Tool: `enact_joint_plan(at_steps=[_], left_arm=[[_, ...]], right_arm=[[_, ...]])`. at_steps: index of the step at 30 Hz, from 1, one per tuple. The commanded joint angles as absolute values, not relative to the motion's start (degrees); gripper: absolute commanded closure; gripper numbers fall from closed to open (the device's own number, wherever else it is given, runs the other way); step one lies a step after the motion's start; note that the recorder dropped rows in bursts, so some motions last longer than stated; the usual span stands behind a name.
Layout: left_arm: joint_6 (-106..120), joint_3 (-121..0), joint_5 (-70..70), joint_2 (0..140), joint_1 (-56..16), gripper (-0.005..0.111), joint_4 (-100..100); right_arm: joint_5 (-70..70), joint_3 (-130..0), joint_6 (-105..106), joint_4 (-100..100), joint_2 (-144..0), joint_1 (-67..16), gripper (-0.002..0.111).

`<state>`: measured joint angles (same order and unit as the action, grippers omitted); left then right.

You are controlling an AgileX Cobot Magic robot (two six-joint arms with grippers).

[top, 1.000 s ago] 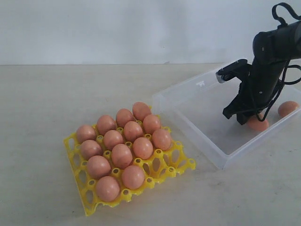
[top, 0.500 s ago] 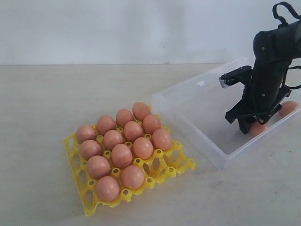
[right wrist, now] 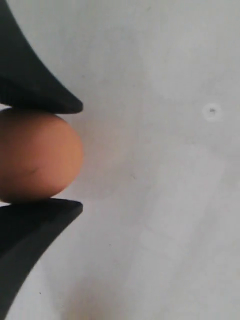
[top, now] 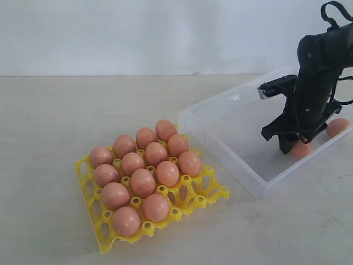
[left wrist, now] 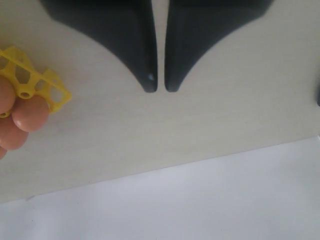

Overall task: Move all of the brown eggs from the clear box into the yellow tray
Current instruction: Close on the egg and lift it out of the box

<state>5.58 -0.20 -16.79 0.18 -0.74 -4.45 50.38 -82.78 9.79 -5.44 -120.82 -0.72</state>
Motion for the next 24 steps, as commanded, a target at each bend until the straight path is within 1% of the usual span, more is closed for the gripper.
enact_joint_plan(at_steps=[1,3,5,7,11,12,14,17,18,19,22,24], left_arm=[[5.4,0.0,-16.77,0.0,-1.18,0.103,-4.34],[5.4,0.0,-16.77,0.0,-1.18,0.103,-4.34],[5.4,0.0,-16.77,0.0,-1.18,0.103,-4.34],[5.4,0.0,-16.77,0.0,-1.18,0.103,-4.34],[5.4,0.0,-16.77,0.0,-1.18,0.103,-4.34],[5.4,0.0,-16.77,0.0,-1.18,0.103,-4.34],[5.4,0.0,-16.77,0.0,-1.18,0.103,-4.34],[5.4,0.0,-16.77,0.0,-1.18,0.103,-4.34],[5.4,0.0,-16.77,0.0,-1.18,0.103,-4.34],[5.4,0.0,-16.77,0.0,-1.18,0.103,-4.34],[5.4,0.0,-16.77,0.0,-1.18,0.103,-4.34],[5.4,0.0,-16.77,0.0,-1.18,0.103,-4.34]], right_arm=[[43.53,-82.78,9.32,-1.26,-114.61,-0.54,0.109],[40.12,-82.67,9.32,3.92,-111.05,-0.54,0.109],[35.15,-80.34,11.76,14.36,-107.44,-0.54,0.109],[26.08,-74.04,18.61,29.35,-104.1,-0.73,0.109],[2.21,-59.37,36.72,55.27,-96.99,-4.75,0.109],[-4.69,-55.62,39.96,59.47,-95.04,-6.82,0.109],[-16.78,-49.74,40.36,60.53,-91.8,-11.11,0.109],[-32.87,-42.71,33.74,57.95,-88.94,-16.76,0.109],[-40.28,-41.08,29.56,57.95,-88.39,-18.69,0.109],[-47.6,-39.99,20.51,57.95,-88.09,-19.63,0.109],[-53.2,-40.11,-5.58,56.23,-88.05,-19.16,0.109],[-52.72,-40.11,-27.22,46.4,-88.05,-17.58,0.109]])
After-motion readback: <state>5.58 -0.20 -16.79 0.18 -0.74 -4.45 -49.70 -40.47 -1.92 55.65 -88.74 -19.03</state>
